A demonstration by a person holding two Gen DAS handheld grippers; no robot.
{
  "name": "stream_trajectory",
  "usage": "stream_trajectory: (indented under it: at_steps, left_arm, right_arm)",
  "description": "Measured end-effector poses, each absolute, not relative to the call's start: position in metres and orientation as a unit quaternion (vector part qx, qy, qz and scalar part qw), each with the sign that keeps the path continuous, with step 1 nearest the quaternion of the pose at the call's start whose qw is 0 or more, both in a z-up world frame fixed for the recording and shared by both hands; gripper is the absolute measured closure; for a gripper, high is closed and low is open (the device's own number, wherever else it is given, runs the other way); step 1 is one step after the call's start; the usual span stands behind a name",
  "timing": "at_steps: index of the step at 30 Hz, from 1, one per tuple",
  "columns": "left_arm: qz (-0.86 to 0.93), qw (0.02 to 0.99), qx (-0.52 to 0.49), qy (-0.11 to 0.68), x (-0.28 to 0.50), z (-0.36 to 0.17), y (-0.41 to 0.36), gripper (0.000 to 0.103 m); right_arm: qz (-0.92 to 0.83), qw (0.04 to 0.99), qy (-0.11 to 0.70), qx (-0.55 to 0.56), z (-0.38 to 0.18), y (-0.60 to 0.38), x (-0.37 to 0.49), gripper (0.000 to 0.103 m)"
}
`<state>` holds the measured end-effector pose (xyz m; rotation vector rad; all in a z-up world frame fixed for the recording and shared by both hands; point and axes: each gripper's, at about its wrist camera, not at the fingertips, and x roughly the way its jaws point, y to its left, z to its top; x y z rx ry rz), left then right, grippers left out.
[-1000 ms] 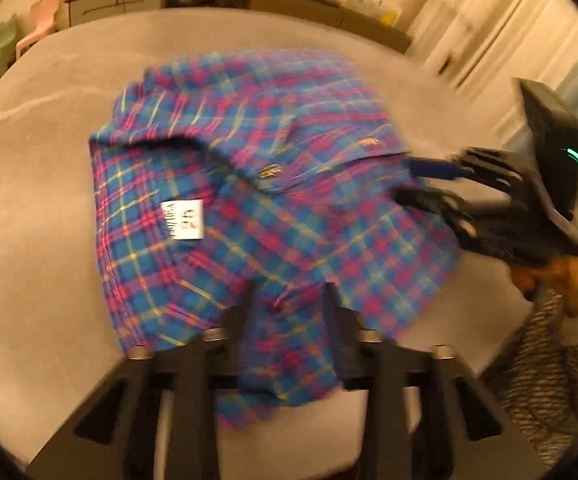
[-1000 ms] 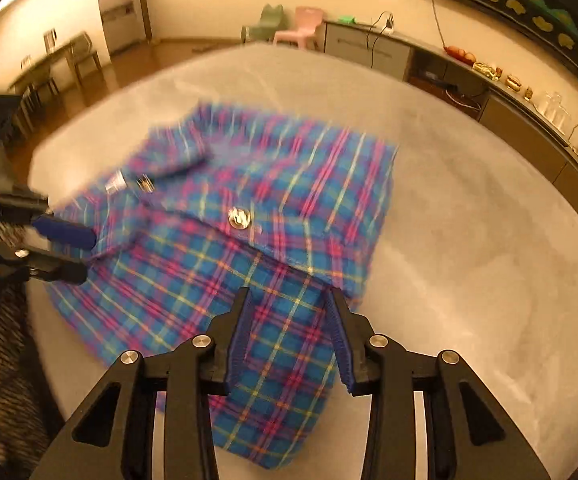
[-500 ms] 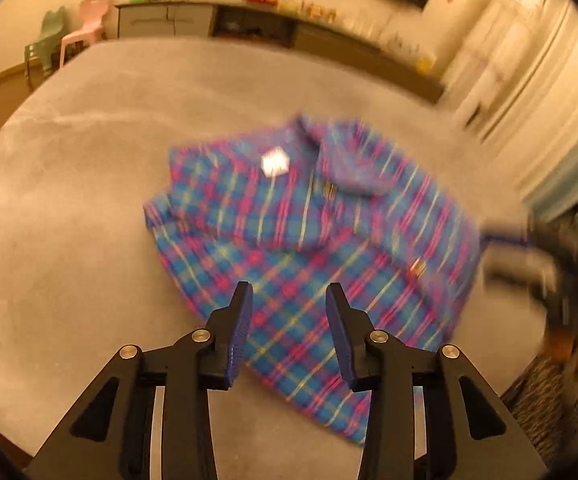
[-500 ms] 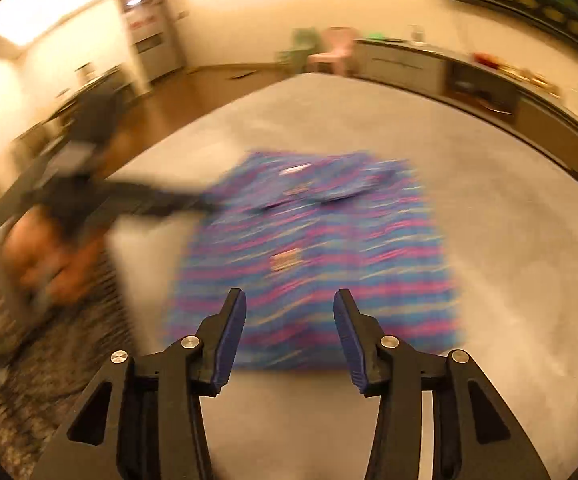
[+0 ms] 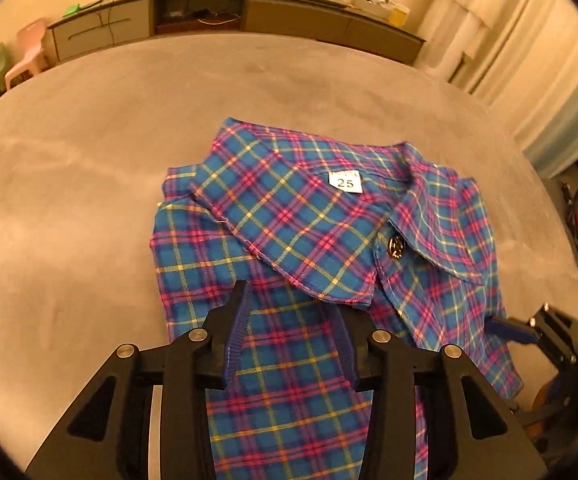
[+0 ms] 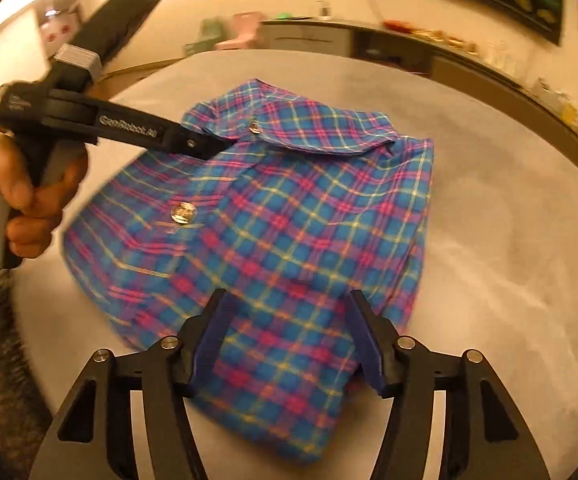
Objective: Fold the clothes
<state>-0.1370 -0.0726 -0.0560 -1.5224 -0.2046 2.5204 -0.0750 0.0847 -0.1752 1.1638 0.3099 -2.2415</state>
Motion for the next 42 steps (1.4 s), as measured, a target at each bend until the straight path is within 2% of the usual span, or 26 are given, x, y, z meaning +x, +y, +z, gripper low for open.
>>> stream_trajectory:
  at_steps: [2,5,9,12,17,18,19,20,21,24,27,29,30,32,33,34,35,38,42]
  left_arm:
    - [0.851,0.095,-0.513,-0.063,-0.138,-0.048,-0.069,0.061]
    - [0.867,0.125,-0.481,-0.046,-0.115,-0.014,-0.067,0.060]
    - [0.870,0.158,-0.465,-0.048,-0.120,0.014,-0.048,0.061]
    - [0.859,0.180,-0.477,-0.042,-0.153,0.016,-0.012,0.060]
    - [0.818,0.181,-0.545,-0.010,-0.216,-0.025,0.050,0.060]
    - [0.812,0.179,-0.556,-0.003,-0.224,-0.035,0.058,0.062]
    - [0.811,0.178,-0.558,0.002,-0.230,-0.041,0.065,0.069]
    - [0.815,0.177,-0.552,-0.003,-0.233,-0.043,0.065,0.092]
    - [0.821,0.174,-0.544,-0.016,-0.235,-0.043,0.061,0.097]
    - [0.828,0.158,-0.526,-0.109,-0.242,-0.037,0.030,0.097]
    - [0.814,0.158,-0.533,-0.165,-0.244,-0.049,0.015,0.097]
    - [0.803,0.175,-0.540,-0.181,-0.239,-0.053,0.015,0.097]
    - [0.801,0.180,-0.540,-0.186,-0.234,-0.051,0.014,0.091]
    - [0.805,0.185,-0.531,-0.188,-0.217,-0.035,0.008,0.084]
    - [0.811,0.193,-0.521,-0.183,-0.204,-0.023,0.005,0.075]
    - [0.818,0.202,-0.510,-0.174,-0.190,-0.011,0.003,0.071]
    - [0.827,0.209,-0.497,-0.162,-0.174,0.001,-0.001,0.065]
    - [0.849,0.221,-0.462,-0.129,-0.114,0.032,-0.025,0.058]
    - [0.858,0.171,-0.473,-0.107,-0.063,0.026,-0.061,0.058]
  right_arm:
    - [-0.829,0.300,0.080,0.465,-0.168,0.098,-0.089,0.042]
    - [-0.838,0.311,0.024,0.447,-0.141,0.124,-0.102,0.041]
    - [-0.854,0.276,0.008,0.440,-0.132,0.140,-0.155,0.041]
    - [-0.848,0.267,-0.019,0.457,-0.142,0.136,-0.191,0.068]
    - [-0.841,0.264,-0.036,0.471,-0.160,0.147,-0.195,0.072]
    - [-0.839,0.267,-0.033,0.473,-0.160,0.145,-0.196,0.081]
    - [-0.839,0.270,-0.029,0.471,-0.158,0.145,-0.195,0.089]
    - [-0.840,0.273,-0.025,0.468,-0.156,0.145,-0.193,0.092]
    - [-0.840,0.274,-0.027,0.467,-0.156,0.145,-0.194,0.095]
    - [-0.837,0.274,-0.087,0.465,-0.161,0.160,-0.198,0.097]
    - [-0.817,0.278,-0.147,0.483,-0.174,0.172,-0.209,0.096]
    - [-0.808,0.279,-0.168,0.491,-0.180,0.174,-0.212,0.091]
    - [-0.805,0.278,-0.175,0.495,-0.178,0.177,-0.211,0.088]
    - [-0.798,0.274,-0.187,0.503,-0.173,0.181,-0.208,0.075]
    - [-0.795,0.277,-0.193,0.503,-0.167,0.184,-0.201,0.062]
    - [-0.795,0.285,-0.191,0.500,-0.161,0.186,-0.189,0.057]
    - [-0.797,0.292,-0.177,0.498,-0.157,0.185,-0.176,0.056]
    - [-0.809,0.300,-0.090,0.498,-0.149,0.169,-0.137,0.049]
    - [-0.829,0.279,0.027,0.484,-0.153,0.138,-0.105,0.050]
